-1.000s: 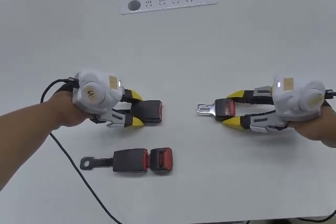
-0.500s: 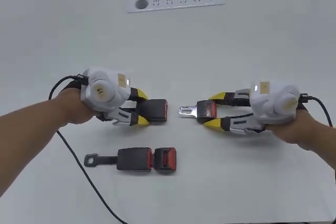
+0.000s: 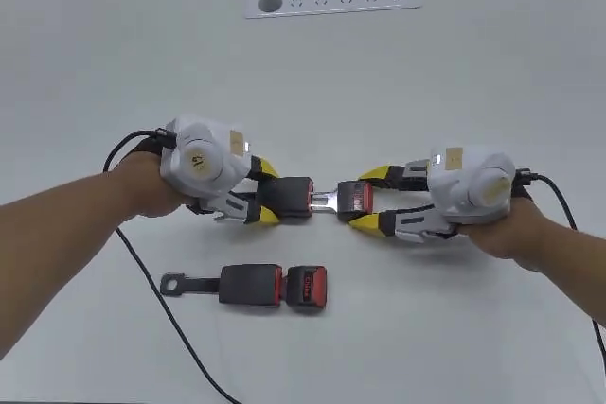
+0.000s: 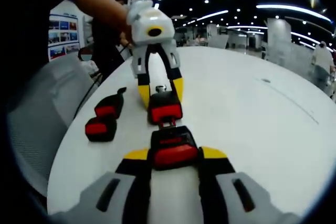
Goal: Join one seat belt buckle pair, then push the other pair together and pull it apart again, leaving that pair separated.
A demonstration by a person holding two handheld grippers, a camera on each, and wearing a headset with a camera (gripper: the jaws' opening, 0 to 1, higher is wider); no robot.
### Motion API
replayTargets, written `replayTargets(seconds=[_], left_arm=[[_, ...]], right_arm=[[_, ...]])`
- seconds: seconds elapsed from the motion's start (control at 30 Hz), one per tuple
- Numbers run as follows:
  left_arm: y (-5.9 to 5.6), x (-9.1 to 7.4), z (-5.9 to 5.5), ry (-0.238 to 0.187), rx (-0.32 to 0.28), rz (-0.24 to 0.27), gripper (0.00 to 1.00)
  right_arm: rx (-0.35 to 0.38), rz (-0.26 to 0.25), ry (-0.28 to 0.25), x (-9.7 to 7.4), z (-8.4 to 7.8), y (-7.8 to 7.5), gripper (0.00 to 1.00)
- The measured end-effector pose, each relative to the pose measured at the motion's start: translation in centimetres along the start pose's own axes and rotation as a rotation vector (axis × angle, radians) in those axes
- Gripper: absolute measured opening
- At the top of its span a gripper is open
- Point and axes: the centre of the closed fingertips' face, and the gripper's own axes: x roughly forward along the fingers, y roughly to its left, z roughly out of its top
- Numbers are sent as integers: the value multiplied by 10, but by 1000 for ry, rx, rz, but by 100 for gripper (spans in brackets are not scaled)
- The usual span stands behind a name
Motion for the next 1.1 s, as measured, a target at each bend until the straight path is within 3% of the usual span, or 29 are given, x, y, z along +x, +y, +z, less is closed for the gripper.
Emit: replayTargets(seconds=[0.57,0.73,1.1], left_arm=[[0,1,-1,12,28,-9,33],[2,2,-1,16,46,-17,33],[4,3,-5,8,34,-15,33]], right_arm=[[5,21,47,9,2,-6,35],[13,21,42,22,10,-4,35],[38,-11,86,22,12,-10,35]])
